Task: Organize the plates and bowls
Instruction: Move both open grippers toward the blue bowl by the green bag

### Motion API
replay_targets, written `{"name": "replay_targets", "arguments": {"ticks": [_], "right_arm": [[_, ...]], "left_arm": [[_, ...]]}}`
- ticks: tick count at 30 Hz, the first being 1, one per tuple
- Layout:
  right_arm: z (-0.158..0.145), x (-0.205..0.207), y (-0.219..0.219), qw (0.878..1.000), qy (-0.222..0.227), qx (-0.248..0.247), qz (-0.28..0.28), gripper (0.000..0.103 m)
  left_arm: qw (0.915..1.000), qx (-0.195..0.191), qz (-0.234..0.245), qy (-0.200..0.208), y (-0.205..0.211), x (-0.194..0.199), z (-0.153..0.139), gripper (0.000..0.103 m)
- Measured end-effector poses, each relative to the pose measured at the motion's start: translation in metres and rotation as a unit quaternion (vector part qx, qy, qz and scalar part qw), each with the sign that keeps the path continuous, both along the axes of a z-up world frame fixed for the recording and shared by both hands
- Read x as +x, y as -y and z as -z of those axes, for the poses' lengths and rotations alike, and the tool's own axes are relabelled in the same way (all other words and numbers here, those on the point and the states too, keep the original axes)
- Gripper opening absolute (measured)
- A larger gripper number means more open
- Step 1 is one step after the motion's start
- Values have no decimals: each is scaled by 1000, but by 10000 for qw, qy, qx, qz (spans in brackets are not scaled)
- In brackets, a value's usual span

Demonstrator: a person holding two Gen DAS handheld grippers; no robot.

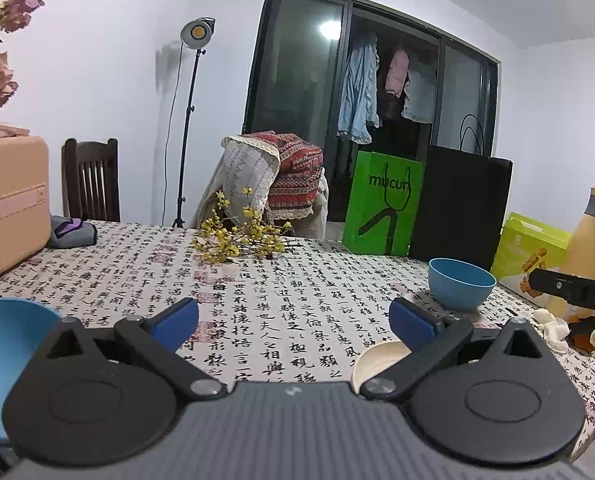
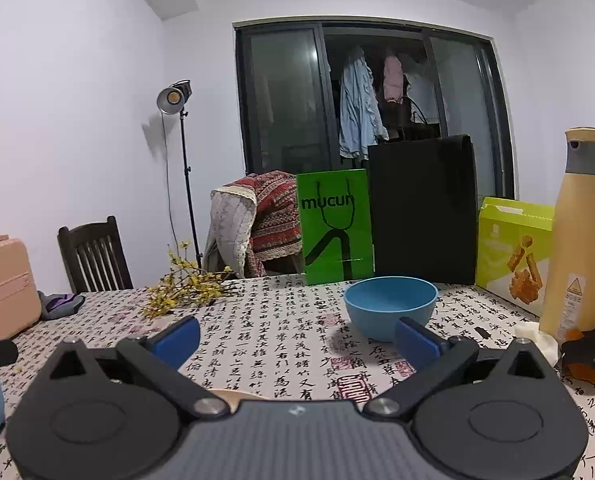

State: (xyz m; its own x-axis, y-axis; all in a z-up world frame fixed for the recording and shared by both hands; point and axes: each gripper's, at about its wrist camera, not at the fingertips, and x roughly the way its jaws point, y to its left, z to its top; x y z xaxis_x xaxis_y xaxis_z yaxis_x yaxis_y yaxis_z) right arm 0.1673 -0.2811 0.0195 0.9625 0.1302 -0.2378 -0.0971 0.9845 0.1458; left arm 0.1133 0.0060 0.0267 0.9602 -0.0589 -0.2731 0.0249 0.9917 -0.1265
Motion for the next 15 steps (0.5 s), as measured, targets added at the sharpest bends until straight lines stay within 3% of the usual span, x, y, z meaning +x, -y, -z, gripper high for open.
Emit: {"name": "replay_targets", "arguments": {"ticks": [15], "right_arm": [[-2,32,14,9999,-90,-32,106,103]], "left_arm": [[9997,-4,161,-206,15,36,-7,103]]}}
